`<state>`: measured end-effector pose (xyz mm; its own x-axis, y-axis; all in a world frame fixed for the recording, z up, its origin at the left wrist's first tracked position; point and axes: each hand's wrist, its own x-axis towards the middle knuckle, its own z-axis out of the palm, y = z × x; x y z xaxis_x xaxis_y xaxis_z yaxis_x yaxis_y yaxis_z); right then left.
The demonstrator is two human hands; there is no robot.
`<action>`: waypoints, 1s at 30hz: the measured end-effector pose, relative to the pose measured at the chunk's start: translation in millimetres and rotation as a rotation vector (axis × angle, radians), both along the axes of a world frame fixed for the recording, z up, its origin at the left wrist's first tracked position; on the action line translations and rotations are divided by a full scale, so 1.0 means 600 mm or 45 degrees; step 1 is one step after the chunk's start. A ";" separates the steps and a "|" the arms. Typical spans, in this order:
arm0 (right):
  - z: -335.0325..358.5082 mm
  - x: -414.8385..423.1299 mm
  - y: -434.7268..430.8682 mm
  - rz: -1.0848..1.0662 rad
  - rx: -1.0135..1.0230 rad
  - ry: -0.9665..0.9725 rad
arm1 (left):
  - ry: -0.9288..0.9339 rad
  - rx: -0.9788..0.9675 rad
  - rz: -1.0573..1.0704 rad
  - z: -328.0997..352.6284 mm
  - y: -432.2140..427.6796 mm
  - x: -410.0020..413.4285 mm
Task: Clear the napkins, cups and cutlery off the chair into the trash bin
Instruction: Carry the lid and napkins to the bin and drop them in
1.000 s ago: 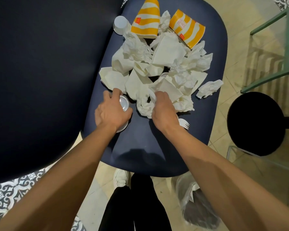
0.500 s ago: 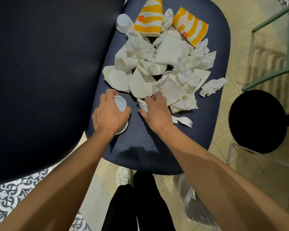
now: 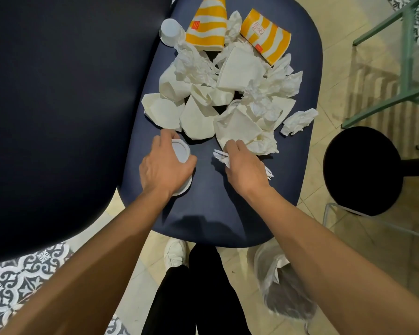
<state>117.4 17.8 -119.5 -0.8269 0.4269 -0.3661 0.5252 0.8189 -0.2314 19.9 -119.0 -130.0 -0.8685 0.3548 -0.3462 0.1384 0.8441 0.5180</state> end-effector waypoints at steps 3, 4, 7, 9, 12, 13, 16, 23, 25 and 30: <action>-0.014 0.011 0.005 0.017 0.035 -0.035 | -0.007 0.007 -0.015 0.001 0.004 0.011; -0.018 0.015 0.005 0.039 0.079 -0.048 | -0.002 0.000 -0.032 0.001 0.005 0.014; -0.029 0.027 -0.003 0.050 0.136 -0.039 | -0.008 -0.006 -0.068 -0.002 0.006 0.022; -0.032 0.030 -0.010 -0.001 0.094 -0.019 | -0.019 0.003 -0.074 -0.005 0.006 0.026; -0.033 0.029 -0.016 -0.030 0.021 -0.040 | -0.029 0.019 -0.088 -0.009 0.003 0.029; -0.034 0.028 -0.018 -0.024 0.003 -0.054 | -0.030 0.025 -0.087 -0.010 0.002 0.030; -0.036 0.022 -0.025 0.007 0.043 -0.066 | -0.030 0.040 -0.077 -0.011 -0.001 0.034; -0.015 0.018 -0.016 0.055 0.235 -0.022 | -0.023 0.083 -0.109 -0.006 -0.001 0.049; -0.007 0.026 -0.012 0.013 0.197 -0.003 | -0.008 0.098 -0.134 -0.003 0.001 0.053; 0.019 0.070 -0.007 -0.135 0.089 0.049 | -0.040 0.185 -0.170 0.012 0.010 0.074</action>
